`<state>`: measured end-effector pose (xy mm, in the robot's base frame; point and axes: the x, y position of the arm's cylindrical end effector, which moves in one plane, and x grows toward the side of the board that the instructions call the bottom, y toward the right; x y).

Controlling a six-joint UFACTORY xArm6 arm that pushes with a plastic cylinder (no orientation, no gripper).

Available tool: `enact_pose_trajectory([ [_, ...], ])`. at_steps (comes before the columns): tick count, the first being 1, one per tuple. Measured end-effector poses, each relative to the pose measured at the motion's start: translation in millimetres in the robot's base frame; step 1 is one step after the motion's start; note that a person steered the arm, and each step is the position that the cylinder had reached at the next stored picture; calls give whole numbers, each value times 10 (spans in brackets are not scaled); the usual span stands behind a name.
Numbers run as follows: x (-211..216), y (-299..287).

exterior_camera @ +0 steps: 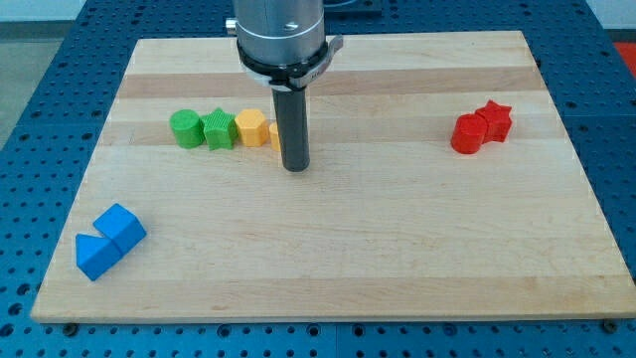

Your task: Slide the blue triangle along with the blue cube slightly up

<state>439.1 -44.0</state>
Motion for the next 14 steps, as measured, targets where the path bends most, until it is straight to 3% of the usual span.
enact_pose_trajectory([
  [5, -123, 0],
  [8, -88, 1149],
  [10, 435, 488],
  [12, 1511, -424],
  [13, 1788, -616],
  [14, 1794, -666],
])
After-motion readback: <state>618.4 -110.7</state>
